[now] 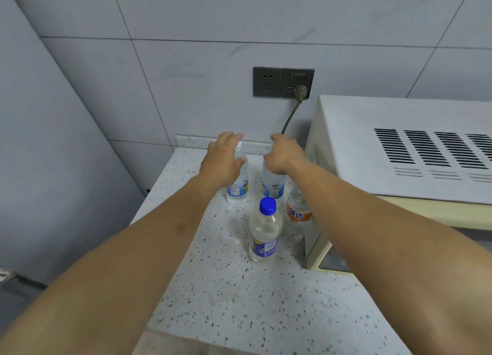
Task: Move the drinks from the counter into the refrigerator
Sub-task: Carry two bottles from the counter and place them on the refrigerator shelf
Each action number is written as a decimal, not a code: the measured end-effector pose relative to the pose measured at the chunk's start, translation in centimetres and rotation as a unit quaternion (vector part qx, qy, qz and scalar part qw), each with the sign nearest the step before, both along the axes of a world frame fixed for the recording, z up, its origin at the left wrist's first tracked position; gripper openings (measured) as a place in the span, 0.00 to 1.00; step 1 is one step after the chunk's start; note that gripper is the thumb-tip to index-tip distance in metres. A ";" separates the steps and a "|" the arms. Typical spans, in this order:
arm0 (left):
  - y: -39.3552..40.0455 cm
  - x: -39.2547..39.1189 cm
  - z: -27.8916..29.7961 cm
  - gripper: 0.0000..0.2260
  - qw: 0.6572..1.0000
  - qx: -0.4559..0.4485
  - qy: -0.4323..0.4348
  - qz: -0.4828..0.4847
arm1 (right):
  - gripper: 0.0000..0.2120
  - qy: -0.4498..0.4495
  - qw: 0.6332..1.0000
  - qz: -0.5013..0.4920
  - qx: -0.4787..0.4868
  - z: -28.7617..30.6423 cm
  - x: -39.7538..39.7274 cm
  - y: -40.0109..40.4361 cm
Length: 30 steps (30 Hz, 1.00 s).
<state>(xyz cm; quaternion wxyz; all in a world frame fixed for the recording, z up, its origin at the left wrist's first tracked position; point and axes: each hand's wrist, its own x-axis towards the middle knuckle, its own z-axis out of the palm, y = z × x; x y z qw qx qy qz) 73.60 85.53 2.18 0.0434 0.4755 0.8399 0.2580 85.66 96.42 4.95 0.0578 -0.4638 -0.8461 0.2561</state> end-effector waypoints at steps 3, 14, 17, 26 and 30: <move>0.8 -0.8 -0.4 0.25 0.998 -0.051 0.039 -0.016 | 0.27 -0.022 0.999 -0.003 0.033 -1.0 -0.9 0.1; -4.4 1.8 -2.0 0.07 0.990 0.084 -0.059 0.094 | 0.17 -0.054 0.992 0.057 0.103 -0.5 -0.7 -2.1; -7.6 2.7 -2.7 0.07 0.984 0.117 -0.077 0.113 | 0.15 -0.046 0.992 0.077 0.093 0.0 -0.6 -3.8; -15.2 4.1 -1.0 0.10 0.971 0.143 -0.102 0.162 | 0.10 0.088 0.987 0.134 0.023 3.0 -0.6 -10.5; -17.9 4.6 -0.7 0.10 0.970 0.137 -0.091 0.178 | 0.09 0.099 0.978 0.183 0.022 2.8 -0.4 -13.8</move>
